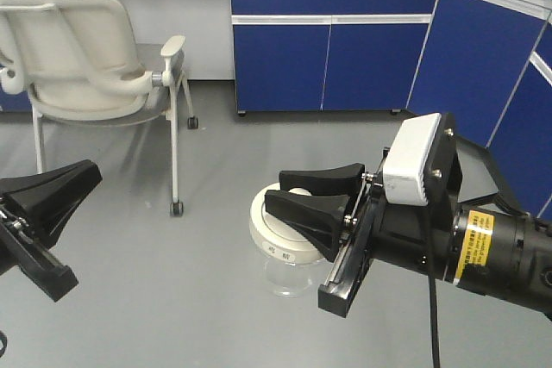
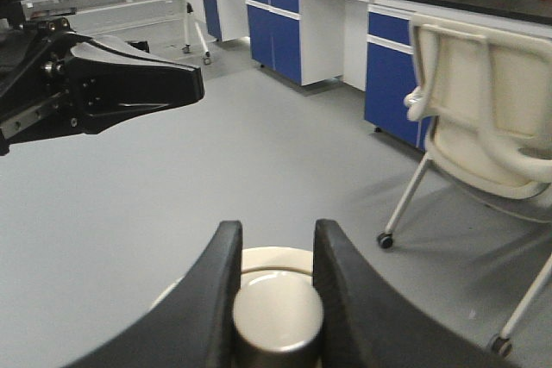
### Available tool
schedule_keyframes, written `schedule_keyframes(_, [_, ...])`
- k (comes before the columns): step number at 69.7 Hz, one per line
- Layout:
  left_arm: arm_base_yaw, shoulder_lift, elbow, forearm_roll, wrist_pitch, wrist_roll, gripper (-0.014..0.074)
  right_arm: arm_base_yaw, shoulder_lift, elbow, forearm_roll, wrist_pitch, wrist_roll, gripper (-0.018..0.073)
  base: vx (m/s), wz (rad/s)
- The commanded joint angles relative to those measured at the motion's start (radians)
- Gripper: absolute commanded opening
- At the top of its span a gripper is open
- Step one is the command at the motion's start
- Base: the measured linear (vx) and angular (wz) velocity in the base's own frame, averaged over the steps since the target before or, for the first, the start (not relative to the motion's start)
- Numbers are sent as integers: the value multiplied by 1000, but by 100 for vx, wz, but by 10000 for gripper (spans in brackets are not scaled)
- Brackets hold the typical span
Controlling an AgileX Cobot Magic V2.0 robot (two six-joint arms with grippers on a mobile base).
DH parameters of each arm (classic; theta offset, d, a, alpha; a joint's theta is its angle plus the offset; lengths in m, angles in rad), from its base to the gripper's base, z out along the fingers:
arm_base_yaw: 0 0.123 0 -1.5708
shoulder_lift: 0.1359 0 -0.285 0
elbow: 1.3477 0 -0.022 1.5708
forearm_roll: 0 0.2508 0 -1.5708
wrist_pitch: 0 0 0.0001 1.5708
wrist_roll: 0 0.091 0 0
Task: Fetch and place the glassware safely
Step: 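Carry the jar in the right gripper toward the black counter with plant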
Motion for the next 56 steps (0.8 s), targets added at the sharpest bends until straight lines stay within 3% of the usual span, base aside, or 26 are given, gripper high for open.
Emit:
schedule_keyframes(1, [-7,-10,-26,-47,-52,-11,-1,-2,-23,-30,50,-62,-7,-1,49,-5])
schedule_keyframes(33, [-7,-10,-26,-47,-53,-11,-1,-2,-23,-30,51,-60,-7,-1,37,-13])
schedule_keyframes(56, [-7,-11,-26,-47,-53,-11,1,-2,-23,-30,51,-60,-7,-1,26,-49])
